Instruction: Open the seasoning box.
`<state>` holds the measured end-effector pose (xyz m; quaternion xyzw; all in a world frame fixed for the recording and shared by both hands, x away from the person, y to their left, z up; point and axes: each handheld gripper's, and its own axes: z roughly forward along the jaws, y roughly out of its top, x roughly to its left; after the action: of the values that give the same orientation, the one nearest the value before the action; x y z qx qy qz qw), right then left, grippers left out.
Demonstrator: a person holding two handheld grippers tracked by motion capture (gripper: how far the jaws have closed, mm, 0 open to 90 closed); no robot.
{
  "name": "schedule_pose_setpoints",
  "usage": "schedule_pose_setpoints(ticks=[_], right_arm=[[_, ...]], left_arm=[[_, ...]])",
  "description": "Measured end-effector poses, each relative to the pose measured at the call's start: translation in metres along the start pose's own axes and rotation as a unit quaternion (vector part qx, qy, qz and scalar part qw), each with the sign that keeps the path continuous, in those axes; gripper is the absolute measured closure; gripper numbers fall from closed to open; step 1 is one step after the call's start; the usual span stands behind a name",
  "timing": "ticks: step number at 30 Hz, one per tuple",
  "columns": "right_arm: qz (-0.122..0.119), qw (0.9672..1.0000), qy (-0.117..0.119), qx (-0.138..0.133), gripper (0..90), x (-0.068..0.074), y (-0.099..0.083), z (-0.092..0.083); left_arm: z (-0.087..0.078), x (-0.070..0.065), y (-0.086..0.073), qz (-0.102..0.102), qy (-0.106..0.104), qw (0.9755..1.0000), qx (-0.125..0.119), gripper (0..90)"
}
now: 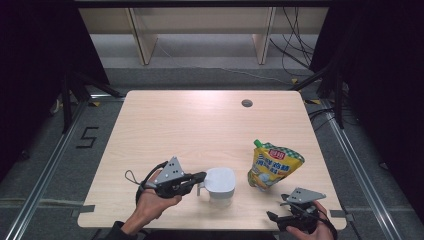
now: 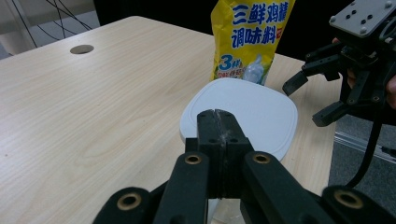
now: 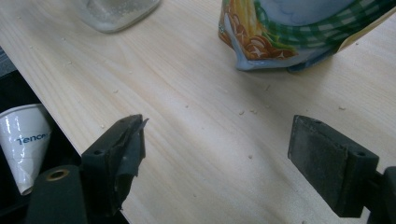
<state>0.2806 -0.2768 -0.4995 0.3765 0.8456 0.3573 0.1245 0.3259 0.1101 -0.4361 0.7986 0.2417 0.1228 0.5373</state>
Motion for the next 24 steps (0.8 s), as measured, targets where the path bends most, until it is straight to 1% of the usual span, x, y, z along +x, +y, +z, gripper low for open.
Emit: schedule_pose_setpoints(ticks=[1, 2, 3, 4, 5, 6, 7, 8, 9, 10, 11, 12, 13, 14, 15, 16, 17, 18, 19, 20, 21, 22, 23, 24], right_arm=[[0.0, 1.0, 0.0, 0.0, 19.8, 0.0, 0.0, 0.0], [-0.003, 1.0, -0.001, 0.001, 19.8, 0.0, 0.0, 0.0], [-0.003, 1.0, -0.001, 0.001, 20.0, 0.0, 0.0, 0.0], [-0.003, 1.0, 0.0, 0.002, 20.4, 0.0, 0.0, 0.0], [-0.003, 1.0, 0.0, 0.001, 20.6, 0.0, 0.0, 0.0], [-0.003, 1.0, 0.002, 0.002, 20.7, 0.0, 0.0, 0.0], [-0.009, 1.0, 0.003, -0.004, 21.1, 0.0, 0.0, 0.0], [0.002, 1.0, 0.005, -0.002, 22.2, 0.002, 0.0, 0.0], [0.0, 1.0, 0.004, -0.006, 23.1, 0.002, 0.0, 0.001], [0.007, 0.9999, 0.003, -0.009, 22.6, 0.002, 0.001, 0.0], [0.0, 0.9999, -0.001, -0.014, 22.4, 0.002, 0.002, -0.001], [-0.006, 0.9998, 0.0, -0.02, 22.0, 0.002, 0.002, -0.001], [-0.01, 0.9996, -0.004, -0.028, 20.3, 0.003, 0.003, -0.002], [-0.009, 0.9993, -0.007, -0.036, 18.2, 0.004, 0.003, -0.003], [-0.003, 0.9988, -0.008, -0.048, 17.5, 0.006, 0.005, -0.003], [0.002, 0.9982, -0.005, -0.059, 18.0, 0.008, 0.006, -0.003], [-0.008, 0.9976, -0.006, -0.069, 19.3, 0.009, 0.007, -0.004], [-0.009, 0.9973, -0.001, -0.073, 21.5, 0.011, 0.009, -0.005], [-0.007, 0.9972, -0.001, -0.075, 24.5, 0.014, 0.01, -0.005], [-0.017, 0.9966, -0.002, -0.08, 29.7, 0.016, 0.011, -0.006], [-0.023, 0.9957, -0.001, -0.09, 35.1, 0.018, 0.012, -0.006], [-0.034, 0.9943, 0.001, -0.101, 38.3, 0.019, 0.014, -0.007], [-0.032, 0.9933, 0.0, -0.111, 41.1, 0.022, 0.016, -0.007], [-0.049, 0.9918, -0.005, -0.117, 45.7, 0.022, 0.018, -0.007]], left_arm=[[0.001, 0.0, -0.001, 0.0, -0.001, 1.0, 0.002, 88.9], [0.003, 0.001, -0.002, 0.001, -0.005, 1.0, -0.003, 88.8], [0.003, 0.002, -0.002, -0.004, -0.006, 1.0, -0.003, 88.9], [0.002, 0.002, -0.001, -0.003, -0.003, 1.0, 0.001, 88.9], [0.003, 0.002, -0.002, -0.001, -0.006, 1.0, -0.002, 88.9], [0.003, 0.001, -0.002, -0.009, -0.005, 0.9999, -0.003, 88.9], [0.003, 0.001, -0.002, -0.006, -0.005, 1.0, -0.003, 88.9], [0.003, 0.001, -0.003, -0.008, -0.004, 0.9999, -0.004, 88.8], [0.002, 0.001, -0.003, -0.008, -0.004, 1.0, -0.005, 88.8], [0.002, 0.001, -0.003, -0.01, -0.003, 0.9999, -0.006, 88.8], [0.002, 0.001, -0.003, -0.004, -0.004, 1.0, -0.006, 88.8], [0.002, 0.001, -0.003, -0.005, -0.003, 1.0, -0.007, 88.7], [0.002, 0.001, -0.004, -0.005, -0.004, 1.0, -0.008, 88.8], [0.002, 0.001, -0.004, -0.005, -0.003, 1.0, -0.008, 88.8], [0.002, 0.0, -0.004, -0.007, -0.001, 1.0, -0.007, 88.7], [0.002, 0.001, -0.004, -0.004, -0.003, 1.0, -0.007, 88.7], [0.002, 0.001, -0.004, -0.005, -0.004, 0.9999, -0.008, 88.7], [0.002, 0.002, -0.004, -0.004, -0.004, 1.0, -0.008, 88.7], [0.002, 0.002, -0.005, -0.006, -0.003, 0.9999, -0.009, 88.6], [0.001, 0.001, -0.005, -0.004, 0.0, 1.0, -0.006, 88.6], [0.001, 0.001, -0.005, -0.003, -0.001, 1.0, -0.005, 88.6], [0.001, 0.001, -0.005, -0.008, -0.001, 1.0, -0.005, 88.6], [0.001, 0.001, -0.005, -0.007, -0.001, 1.0, -0.007, 88.6], [0.001, 0.002, -0.005, -0.003, -0.001, 1.0, -0.006, 88.5]])
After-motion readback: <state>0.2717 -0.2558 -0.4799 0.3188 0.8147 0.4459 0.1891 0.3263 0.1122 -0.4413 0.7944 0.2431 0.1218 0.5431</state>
